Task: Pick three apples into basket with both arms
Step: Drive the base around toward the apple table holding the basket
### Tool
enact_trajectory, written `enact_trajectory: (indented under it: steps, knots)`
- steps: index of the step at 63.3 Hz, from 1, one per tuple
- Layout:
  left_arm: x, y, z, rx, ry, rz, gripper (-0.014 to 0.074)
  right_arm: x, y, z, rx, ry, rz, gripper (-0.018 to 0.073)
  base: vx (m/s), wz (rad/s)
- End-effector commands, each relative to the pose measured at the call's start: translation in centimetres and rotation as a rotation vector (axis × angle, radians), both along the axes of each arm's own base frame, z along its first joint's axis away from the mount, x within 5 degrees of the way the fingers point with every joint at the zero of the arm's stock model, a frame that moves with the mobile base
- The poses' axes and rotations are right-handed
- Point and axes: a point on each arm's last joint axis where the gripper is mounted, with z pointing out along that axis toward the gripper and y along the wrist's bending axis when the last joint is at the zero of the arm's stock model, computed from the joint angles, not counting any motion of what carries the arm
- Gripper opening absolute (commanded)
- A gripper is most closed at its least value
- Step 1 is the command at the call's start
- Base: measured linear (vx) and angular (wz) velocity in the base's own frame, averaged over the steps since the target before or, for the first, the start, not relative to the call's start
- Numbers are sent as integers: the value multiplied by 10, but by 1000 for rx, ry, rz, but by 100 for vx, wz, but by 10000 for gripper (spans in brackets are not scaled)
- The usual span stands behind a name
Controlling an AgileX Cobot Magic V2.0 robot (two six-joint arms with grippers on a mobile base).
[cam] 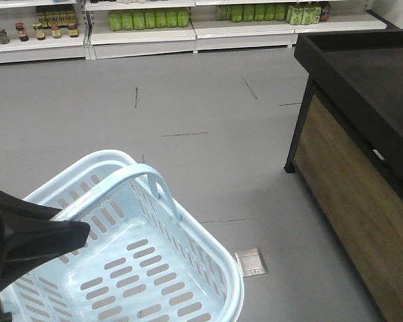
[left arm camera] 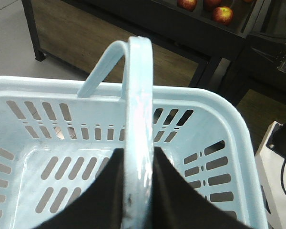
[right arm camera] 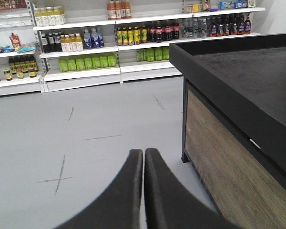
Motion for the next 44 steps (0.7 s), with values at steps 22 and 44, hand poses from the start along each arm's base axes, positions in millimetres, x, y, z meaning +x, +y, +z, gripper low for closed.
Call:
enact_trajectory:
  steps: [22,44]
  knots:
    - [0,0,18,-102,-68,33,-6,0,1,2,-14,-69,17,-5,0,2]
    - [0,0,18,-102,-68,33,-6,0,1,2,-14,-68,17,-5,0,2]
